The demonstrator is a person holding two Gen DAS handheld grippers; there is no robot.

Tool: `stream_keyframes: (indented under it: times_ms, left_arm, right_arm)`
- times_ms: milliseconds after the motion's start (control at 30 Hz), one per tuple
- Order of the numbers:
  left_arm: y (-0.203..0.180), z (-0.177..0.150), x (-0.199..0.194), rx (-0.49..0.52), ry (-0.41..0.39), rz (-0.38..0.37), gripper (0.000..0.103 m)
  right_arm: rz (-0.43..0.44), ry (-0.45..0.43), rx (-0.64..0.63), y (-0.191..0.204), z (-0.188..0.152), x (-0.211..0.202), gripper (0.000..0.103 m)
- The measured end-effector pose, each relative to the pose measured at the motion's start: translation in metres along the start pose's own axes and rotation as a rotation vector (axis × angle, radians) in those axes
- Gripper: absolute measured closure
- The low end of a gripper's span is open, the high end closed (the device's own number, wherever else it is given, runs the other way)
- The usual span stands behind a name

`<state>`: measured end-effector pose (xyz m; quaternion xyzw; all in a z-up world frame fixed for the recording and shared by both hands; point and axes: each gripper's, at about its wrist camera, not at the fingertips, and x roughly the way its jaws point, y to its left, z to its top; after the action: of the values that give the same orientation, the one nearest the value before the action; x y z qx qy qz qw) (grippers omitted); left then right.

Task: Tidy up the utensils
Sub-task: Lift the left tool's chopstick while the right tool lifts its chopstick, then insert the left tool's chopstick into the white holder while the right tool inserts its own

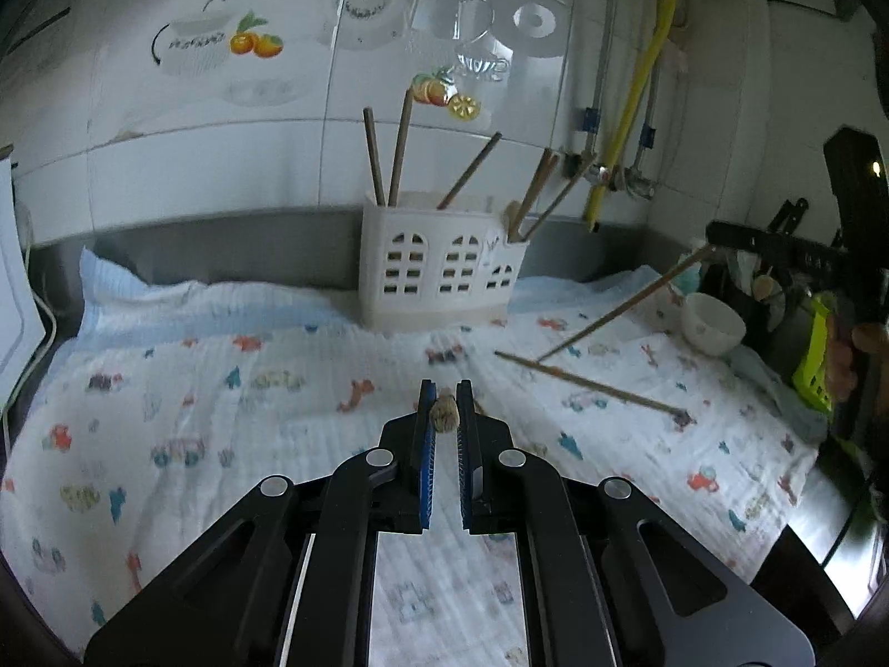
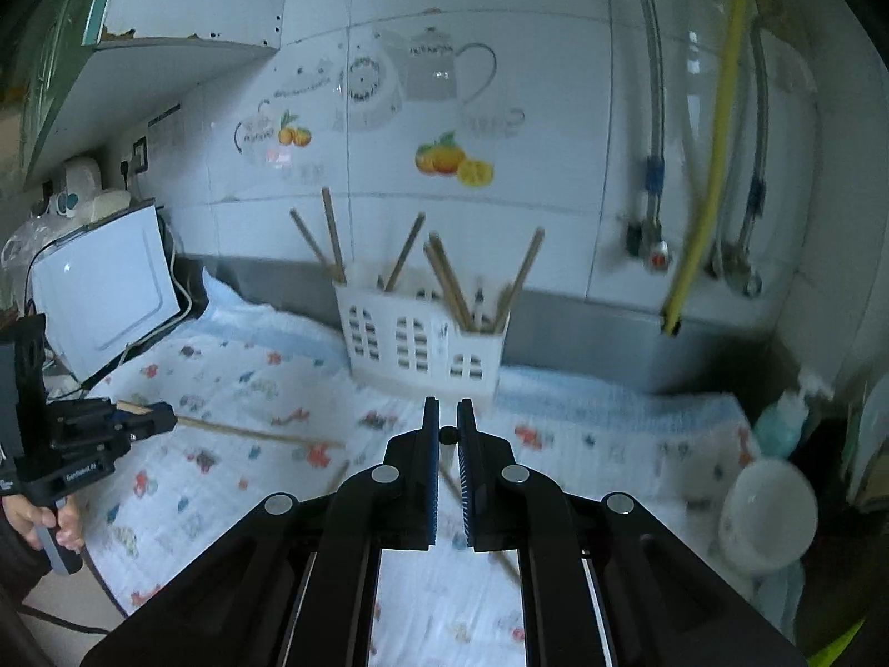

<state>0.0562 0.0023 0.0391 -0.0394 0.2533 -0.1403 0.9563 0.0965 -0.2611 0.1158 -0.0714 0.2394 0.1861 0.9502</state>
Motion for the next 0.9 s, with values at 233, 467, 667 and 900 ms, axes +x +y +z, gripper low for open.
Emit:
stream_keyframes:
  times_ms: [233, 467, 667, 900]
  left_arm:
    - [0.003, 0.029, 0.012, 0.039, -0.004, -0.010, 0.097]
    - [0.005, 0.058, 0.025, 0.056, -0.010, -0.019, 0.097]
    - [0.005, 0.082, 0.032, 0.065, -0.034, -0.029, 0.097]
    - [0.008, 0.115, 0.038, 0.073, -0.085, -0.033, 0.097]
  right_arm:
    - [-0.022, -0.037, -0.010, -0.009, 0.052, 0.007, 0.097]
    - [-0.027, -0.115, -0.002, -0.014, 0.101, 0.015, 0.097]
    - [-0.045, -0.194, -0.012, -0.010, 0.142, 0.027, 0.097]
    - [-0.062, -0.252, -0.018, -0.012, 0.168, 0.052, 0.097]
